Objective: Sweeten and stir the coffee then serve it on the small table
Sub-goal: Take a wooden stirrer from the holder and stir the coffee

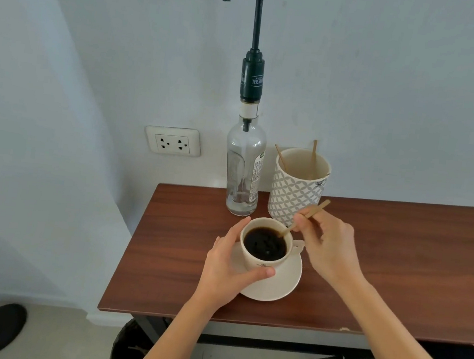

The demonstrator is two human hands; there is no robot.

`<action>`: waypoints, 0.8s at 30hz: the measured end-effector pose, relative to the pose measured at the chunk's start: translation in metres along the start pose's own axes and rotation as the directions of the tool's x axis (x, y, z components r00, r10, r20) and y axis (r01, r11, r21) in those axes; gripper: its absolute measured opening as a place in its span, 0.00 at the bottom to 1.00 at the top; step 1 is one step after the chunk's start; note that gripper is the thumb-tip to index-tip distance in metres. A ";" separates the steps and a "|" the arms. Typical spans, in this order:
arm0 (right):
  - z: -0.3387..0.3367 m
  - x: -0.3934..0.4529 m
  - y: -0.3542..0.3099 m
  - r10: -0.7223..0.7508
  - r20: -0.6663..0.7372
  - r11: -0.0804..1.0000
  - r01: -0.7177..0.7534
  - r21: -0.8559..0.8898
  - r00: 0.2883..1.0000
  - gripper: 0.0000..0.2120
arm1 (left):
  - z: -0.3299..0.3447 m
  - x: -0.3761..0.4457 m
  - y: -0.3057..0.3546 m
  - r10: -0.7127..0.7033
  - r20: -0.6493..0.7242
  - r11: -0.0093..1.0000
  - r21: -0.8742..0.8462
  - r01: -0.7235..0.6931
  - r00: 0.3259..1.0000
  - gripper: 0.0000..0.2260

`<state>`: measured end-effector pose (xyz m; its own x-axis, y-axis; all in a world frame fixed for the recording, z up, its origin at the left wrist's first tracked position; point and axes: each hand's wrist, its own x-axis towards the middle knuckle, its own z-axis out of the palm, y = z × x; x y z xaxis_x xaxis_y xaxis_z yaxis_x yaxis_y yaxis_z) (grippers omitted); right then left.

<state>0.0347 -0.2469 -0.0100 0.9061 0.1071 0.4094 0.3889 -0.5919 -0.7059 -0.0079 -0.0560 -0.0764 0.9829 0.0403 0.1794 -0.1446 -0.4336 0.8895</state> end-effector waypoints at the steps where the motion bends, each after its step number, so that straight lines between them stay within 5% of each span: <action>1: -0.005 -0.002 0.000 0.003 0.015 1.000 -0.003 -0.006 1.000 0.07 | 0.000 0.000 0.000 -0.006 0.001 1.000 0.003 0.006 1.000 0.38; 5: 0.006 -0.014 -0.009 0.024 0.102 0.994 -0.034 0.105 0.995 0.05 | 0.001 0.000 -0.001 -0.009 0.005 1.000 -0.020 0.009 1.000 0.40; 11: 0.007 -0.006 0.003 0.021 -0.021 0.998 -0.019 0.067 1.000 0.06 | 0.000 0.000 0.000 -0.015 0.000 1.000 -0.010 0.015 1.000 0.40; 17: 0.009 -0.019 -0.006 -0.012 0.102 0.988 -0.004 0.154 0.995 0.05 | 0.002 0.000 -0.002 -0.030 -0.008 0.999 -0.016 0.030 1.000 0.40; 24: -0.014 -0.012 -0.003 -0.093 -0.059 0.991 0.098 0.094 0.994 0.06 | 0.002 -0.001 -0.001 -0.055 -0.010 0.998 -0.033 0.054 0.998 0.40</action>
<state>0.0206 -0.2574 -0.0049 0.8546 0.1146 0.5065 0.4901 -0.5009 -0.7134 -0.0083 -0.0575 -0.0780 0.9882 0.0731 0.1347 -0.0946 -0.4006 0.9114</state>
